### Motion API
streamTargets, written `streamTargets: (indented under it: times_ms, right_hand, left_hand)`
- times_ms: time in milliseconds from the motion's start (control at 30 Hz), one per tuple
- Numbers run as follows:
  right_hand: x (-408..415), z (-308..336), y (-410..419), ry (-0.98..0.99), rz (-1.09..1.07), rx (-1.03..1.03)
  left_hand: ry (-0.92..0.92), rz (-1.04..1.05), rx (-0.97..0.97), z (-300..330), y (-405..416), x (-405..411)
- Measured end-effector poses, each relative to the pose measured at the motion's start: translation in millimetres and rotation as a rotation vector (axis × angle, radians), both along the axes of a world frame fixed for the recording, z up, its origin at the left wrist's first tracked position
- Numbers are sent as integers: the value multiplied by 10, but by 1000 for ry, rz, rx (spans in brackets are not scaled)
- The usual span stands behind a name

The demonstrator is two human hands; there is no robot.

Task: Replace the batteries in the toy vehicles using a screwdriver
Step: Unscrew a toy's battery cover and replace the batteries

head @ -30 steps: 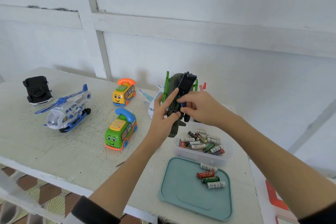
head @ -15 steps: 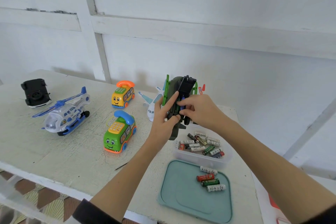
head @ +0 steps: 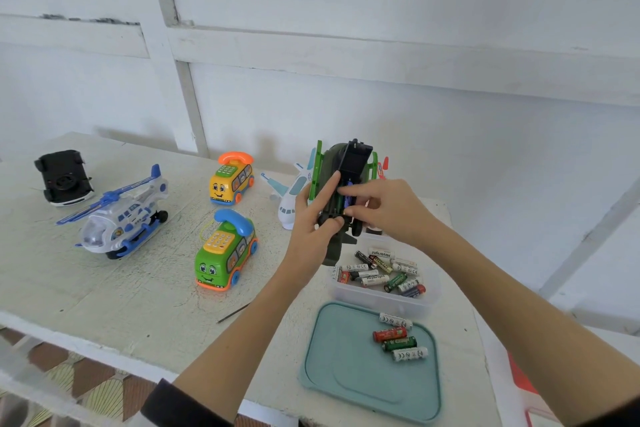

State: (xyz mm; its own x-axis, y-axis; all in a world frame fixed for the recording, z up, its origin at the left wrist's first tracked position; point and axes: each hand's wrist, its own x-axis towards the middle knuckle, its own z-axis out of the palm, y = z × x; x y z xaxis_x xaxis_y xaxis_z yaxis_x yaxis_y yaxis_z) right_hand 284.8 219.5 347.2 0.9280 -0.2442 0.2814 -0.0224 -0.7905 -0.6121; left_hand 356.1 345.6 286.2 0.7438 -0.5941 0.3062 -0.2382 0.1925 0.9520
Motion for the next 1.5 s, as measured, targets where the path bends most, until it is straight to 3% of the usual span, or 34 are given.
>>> streamTargets:
  times_ms: [200, 300, 467, 800, 933, 1133, 1267, 1500]
  right_hand:
    - [-413, -85, -120, -89, 55, -9]
    - [-641, -278, -162, 118, 123, -67]
    - [-827, -740, -99, 512, 153, -382]
    - [-797, -1012, 5, 618, 154, -529]
    - [-779, -978, 49, 507, 165, -496]
    - [-720, -587, 74, 124, 196, -67]
    - [-601, -204, 146, 25, 139, 141]
    - [-177, 85, 180, -143, 58, -47]
  left_hand:
    - [-5, 65, 2, 8, 56, -17]
    - [16, 56, -1, -58, 73, 2]
    - [31, 42, 30, -133, 109, -29]
    - [41, 57, 58, -141, 164, -50]
    - [54, 57, 47, -141, 192, -58]
    - [75, 72, 8, -118, 259, -23]
    - [74, 93, -2, -57, 296, -19]
    - [61, 70, -21, 16, 311, -77]
